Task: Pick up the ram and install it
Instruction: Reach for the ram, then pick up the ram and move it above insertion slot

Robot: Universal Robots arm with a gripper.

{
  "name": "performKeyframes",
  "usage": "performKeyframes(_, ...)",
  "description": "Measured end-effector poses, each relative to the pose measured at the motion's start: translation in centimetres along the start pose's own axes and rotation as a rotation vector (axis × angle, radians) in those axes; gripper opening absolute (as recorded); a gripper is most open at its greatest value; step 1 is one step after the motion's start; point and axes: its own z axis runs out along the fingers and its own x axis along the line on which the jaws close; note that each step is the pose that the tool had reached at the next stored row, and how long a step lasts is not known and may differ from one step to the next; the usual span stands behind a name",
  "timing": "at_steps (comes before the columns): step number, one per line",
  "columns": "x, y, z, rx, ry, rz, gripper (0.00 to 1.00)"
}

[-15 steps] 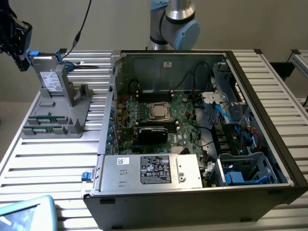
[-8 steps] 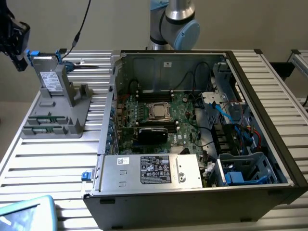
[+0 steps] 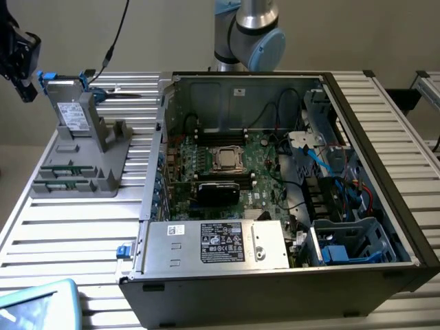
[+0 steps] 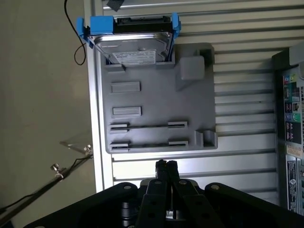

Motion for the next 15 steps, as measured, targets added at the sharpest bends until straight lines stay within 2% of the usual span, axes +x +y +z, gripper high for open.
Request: performKeyframes(15, 0.23, -0.03, 0.14, 0.0, 0.0, -0.001, 0.11)
